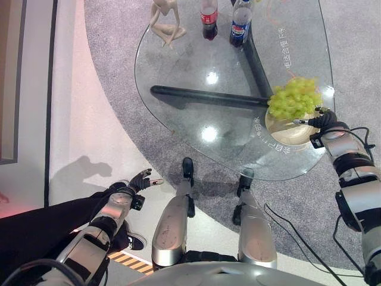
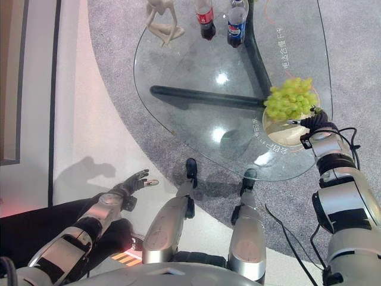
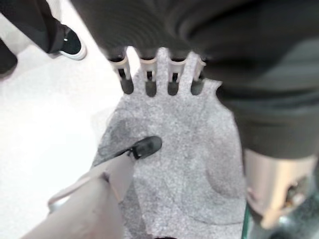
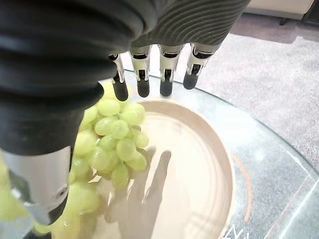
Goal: Pick up fruits into the plate
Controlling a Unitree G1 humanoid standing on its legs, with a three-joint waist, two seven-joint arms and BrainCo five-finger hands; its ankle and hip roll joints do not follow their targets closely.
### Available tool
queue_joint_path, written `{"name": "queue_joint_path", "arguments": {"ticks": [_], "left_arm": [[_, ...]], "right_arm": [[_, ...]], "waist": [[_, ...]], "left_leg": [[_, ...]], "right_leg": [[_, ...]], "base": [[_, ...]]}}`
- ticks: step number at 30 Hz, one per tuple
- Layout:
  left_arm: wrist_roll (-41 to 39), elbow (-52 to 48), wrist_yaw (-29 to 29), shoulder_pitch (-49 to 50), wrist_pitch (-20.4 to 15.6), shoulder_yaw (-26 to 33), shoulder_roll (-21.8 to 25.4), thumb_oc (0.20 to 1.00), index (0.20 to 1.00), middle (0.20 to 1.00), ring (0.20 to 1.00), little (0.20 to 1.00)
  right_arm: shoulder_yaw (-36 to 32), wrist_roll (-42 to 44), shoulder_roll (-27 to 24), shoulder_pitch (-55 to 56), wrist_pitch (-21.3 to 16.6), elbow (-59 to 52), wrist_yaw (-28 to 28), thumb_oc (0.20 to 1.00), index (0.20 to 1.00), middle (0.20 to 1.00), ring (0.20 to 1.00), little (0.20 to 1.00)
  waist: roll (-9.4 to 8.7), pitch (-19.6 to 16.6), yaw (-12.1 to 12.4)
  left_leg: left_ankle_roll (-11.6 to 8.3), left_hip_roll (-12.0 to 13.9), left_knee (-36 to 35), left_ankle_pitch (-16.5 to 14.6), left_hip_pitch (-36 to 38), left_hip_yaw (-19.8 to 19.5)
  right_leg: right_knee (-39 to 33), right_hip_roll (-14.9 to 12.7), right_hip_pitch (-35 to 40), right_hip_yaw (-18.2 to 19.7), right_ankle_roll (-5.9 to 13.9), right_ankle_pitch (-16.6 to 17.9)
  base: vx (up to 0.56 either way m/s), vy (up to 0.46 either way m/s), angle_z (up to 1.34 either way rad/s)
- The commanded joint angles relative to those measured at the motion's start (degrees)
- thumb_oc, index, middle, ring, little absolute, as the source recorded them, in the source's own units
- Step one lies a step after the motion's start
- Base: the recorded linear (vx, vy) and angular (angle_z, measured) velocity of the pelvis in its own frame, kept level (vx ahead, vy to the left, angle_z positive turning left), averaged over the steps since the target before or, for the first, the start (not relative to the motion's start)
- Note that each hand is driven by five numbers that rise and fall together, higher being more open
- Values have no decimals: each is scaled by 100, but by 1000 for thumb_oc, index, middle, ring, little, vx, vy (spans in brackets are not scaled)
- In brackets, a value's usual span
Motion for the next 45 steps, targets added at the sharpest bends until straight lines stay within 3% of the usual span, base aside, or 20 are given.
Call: {"name": "queue_joint_path", "arguments": {"ticks": [1, 17, 25, 31, 36, 41, 45], "left_arm": [[-13, 325, 16, -263, 18, -200, -27, 1000, 1000, 1000, 1000, 1000], [77, 757, 36, -35, 69, 30, -204, 1000, 1000, 1000, 1000, 1000], [132, 922, -2, 10, 98, 113, -285, 1000, 1000, 1000, 1000, 1000], [205, 1081, -127, 392, 154, 325, -461, 1000, 1000, 1000, 1000, 1000], [245, 1347, -84, 810, 266, 618, -720, 1000, 1000, 1000, 1000, 1000], [115, 1593, -63, 1101, 365, 918, -964, 1000, 1000, 1000, 1000, 1000], [201, 1739, -54, 1344, 404, 1107, -1135, 1000, 1000, 1000, 1000, 1000]], "right_arm": [[220, 32, -68, -234, -124, 155, -203, 1000, 1000, 1000, 1000, 1000], [-132, 281, 621, 1222, -538, -209, -287, 1000, 1000, 1000, 1000, 1000], [-256, 653, 1007, 1757, -712, -289, -340, 1000, 1000, 1000, 1000, 1000], [-634, 1674, 1622, 2814, -1357, -351, 216, 1000, 1000, 1000, 1000, 1000], [-856, 2349, 2386, 3647, -1543, 21, 876, 1000, 1000, 1000, 1000, 1000], [-1025, 2641, 2778, 4096, -1418, 515, 1331, 1000, 1000, 1000, 1000, 1000], [-1043, 1951, 2955, 4428, -1254, 860, 1362, 1000, 1000, 1000, 1000, 1000]], "waist": [[-294, -81, 66], [-712, -607, -9], [-832, -824, -22], [-919, -1181, -48], [-954, -1568, -105], [-922, -1905, -149], [-872, -2127, -221]], "left_leg": [[36, -214, 121, -947, 186, 128], [35, -70, 79, -1086, 597, 333], [48, -51, 85, -1141, 760, 324], [62, -60, 89, -1204, 1014, 303], [75, -76, 79, -1263, 1277, 321], [97, -106, 63, -1347, 1546, 356], [134, -135, 47, -1433, 1775, 402]], "right_leg": [[975, -107, -601, 95, 8, -680], [659, -101, -130, 118, 100, -545], [595, -65, 102, 135, 80, -572], [509, -66, 409, 161, 83, -599], [412, -69, 713, 183, 79, -630], [363, -72, 984, 201, 74, -680], [332, -76, 1196, 260, 68, -733]], "base": [[-12, 7, 10], [11, 21, 1], [4, 0, 0], [78, 8, 0], [136, 31, -6], [155, 63, -6], [122, 79, -13]]}}
